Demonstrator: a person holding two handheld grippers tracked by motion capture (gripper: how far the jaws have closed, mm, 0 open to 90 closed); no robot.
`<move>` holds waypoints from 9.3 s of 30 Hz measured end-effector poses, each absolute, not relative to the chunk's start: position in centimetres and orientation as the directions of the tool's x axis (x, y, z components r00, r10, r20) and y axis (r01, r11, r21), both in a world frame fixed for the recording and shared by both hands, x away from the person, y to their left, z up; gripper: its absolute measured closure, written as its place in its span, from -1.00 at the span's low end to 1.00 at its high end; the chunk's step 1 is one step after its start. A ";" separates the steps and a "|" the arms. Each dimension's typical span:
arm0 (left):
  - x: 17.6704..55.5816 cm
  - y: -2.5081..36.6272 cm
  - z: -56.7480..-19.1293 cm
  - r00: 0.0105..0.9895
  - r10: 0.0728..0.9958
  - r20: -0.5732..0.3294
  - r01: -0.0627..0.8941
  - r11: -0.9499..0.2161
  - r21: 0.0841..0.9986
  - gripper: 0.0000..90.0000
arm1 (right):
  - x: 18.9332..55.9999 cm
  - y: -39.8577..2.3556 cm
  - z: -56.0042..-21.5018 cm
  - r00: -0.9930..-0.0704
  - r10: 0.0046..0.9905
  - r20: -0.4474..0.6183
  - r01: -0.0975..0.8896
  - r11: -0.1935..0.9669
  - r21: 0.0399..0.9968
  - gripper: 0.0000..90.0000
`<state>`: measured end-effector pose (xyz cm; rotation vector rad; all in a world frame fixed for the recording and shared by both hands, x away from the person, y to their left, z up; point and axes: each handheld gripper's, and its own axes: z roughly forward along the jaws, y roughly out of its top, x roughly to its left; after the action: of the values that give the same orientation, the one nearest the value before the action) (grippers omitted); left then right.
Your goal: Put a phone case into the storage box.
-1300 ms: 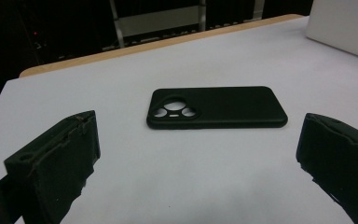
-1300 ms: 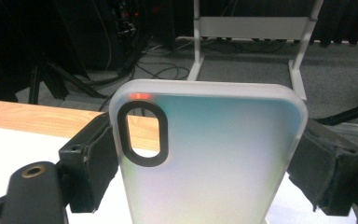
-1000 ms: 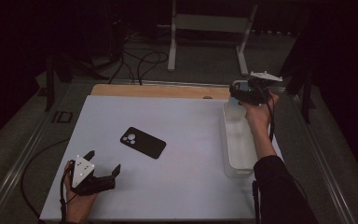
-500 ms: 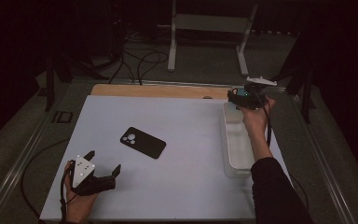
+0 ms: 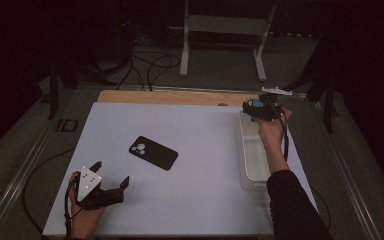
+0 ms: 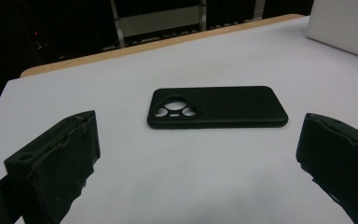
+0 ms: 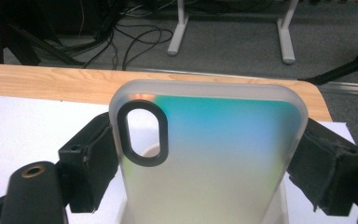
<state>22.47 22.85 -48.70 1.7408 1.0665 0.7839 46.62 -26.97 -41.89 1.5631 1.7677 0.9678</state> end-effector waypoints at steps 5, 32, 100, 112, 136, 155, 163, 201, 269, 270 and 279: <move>22.5 22.9 -48.7 0.422 0.905 0.052 0.320 -0.203 0.926 -1.00 | 46.8 -26.8 -42.3 -0.139 0.989 0.043 0.575 0.046 0.817 -0.63; 22.4 22.9 -48.7 0.418 0.907 0.048 0.322 -0.197 0.926 -1.00 | 48.0 -26.4 -44.3 -0.097 0.995 0.016 0.625 0.049 0.779 -0.63; 22.3 23.0 -48.6 0.411 0.910 0.050 0.319 -0.195 0.927 -1.00 | 30.1 -24.2 -43.3 -0.511 0.859 0.015 0.314 0.171 0.934 -0.80; 22.3 23.1 -48.5 0.407 0.913 0.042 0.323 -0.187 0.928 -1.00 | 27.2 -25.1 -44.9 -0.533 0.846 0.000 0.286 0.180 0.941 -0.80; 23.6 22.8 -46.0 0.460 0.887 -0.030 0.337 -0.144 0.930 -0.98 | 25.1 -26.6 -46.7 -0.538 0.843 0.016 0.267 0.152 0.952 -0.79; 29.2 18.4 -44.7 0.541 0.840 -0.047 0.407 -0.212 0.889 -0.94 | 25.0 -26.9 -46.9 -0.525 0.851 0.025 0.270 0.138 0.953 -0.79; 30.9 16.8 -44.9 0.536 0.844 -0.005 0.409 -0.254 0.876 -0.81 | 24.9 -26.9 -46.8 -0.527 0.849 0.034 0.270 0.130 0.954 -0.79; 38.7 12.1 -49.8 0.575 0.811 -0.107 0.550 -0.286 0.785 1.00 | 24.9 -27.0 -46.8 -0.521 0.852 0.042 0.274 0.120 0.954 -0.78; 29.9 16.6 -50.0 0.534 0.835 -0.130 0.573 -0.246 0.782 0.71 | 25.0 -27.2 -46.4 -0.547 0.835 0.051 0.265 0.115 0.957 -0.73; 29.2 17.1 -49.2 0.517 0.851 -0.093 0.519 -0.225 0.825 0.59 | 25.0 -27.2 -46.4 -0.547 0.835 0.049 0.261 0.115 0.958 -0.73; 26.1 20.7 -46.8 0.519 0.851 -0.078 0.371 -0.142 0.918 -0.13 | 25.0 -27.2 -46.3 -0.557 0.829 0.045 0.244 0.111 0.963 -0.74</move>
<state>26.06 20.69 -46.83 1.7337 1.0334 0.5847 24.98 -27.15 -46.31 1.0406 1.8736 1.4648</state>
